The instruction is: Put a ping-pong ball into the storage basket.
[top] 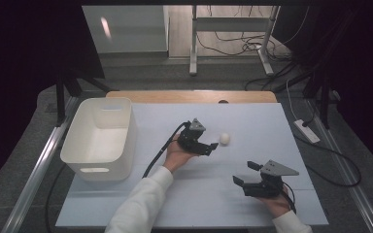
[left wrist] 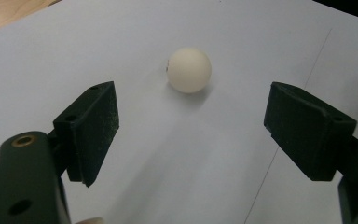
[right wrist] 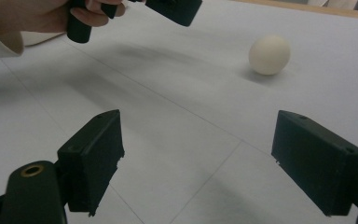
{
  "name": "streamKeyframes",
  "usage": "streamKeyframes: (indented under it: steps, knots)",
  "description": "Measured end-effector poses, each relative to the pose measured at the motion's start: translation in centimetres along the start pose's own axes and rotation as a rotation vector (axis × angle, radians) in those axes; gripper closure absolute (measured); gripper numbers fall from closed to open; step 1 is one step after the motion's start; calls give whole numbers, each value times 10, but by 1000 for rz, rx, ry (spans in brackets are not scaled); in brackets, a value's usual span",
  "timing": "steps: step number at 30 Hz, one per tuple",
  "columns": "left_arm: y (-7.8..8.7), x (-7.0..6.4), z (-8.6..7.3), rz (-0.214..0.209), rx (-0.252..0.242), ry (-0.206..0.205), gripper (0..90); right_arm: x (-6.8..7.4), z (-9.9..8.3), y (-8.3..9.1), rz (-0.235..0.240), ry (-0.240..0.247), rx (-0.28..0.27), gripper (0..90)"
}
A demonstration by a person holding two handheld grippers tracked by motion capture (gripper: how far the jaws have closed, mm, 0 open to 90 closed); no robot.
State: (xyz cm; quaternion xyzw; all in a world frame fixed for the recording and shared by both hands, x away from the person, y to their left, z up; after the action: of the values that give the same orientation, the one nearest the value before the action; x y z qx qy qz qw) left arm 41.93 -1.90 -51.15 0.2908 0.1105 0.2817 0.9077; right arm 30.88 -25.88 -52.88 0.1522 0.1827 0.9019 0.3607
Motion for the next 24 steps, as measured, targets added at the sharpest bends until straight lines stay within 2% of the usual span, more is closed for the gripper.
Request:
streamKeyframes:
  steps: [8, 14, 20, 24]
  knots:
    - [-13, 0, 3, -19, 6, 4, 189, 2, -1, 0, 2, 3, 6, 164]
    - [-17, 1, 4, -15, 23, -7, 189, 3, -1, -2, -2, 3, 14, 164]
    - [-21, 3, 5, -9, 22, 27, 190, 2, -2, -3, 1, 5, 20, 164]
    - [-27, 5, 6, -7, 35, 35, 190, 2, -1, -2, 1, 5, 17, 164]
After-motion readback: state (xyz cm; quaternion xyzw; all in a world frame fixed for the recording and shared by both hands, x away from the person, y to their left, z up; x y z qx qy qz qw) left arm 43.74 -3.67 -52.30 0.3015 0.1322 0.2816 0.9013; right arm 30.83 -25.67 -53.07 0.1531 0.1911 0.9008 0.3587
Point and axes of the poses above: each handheld gripper's, and its own axes: y roughly backward along the jaws, z roughly out of its top, x roughly to its left, the point moved 3 cm from there along -y, roughly forward along the jaws, and after that the axes turned 5 degrees about -y, right-handed, at the moved point
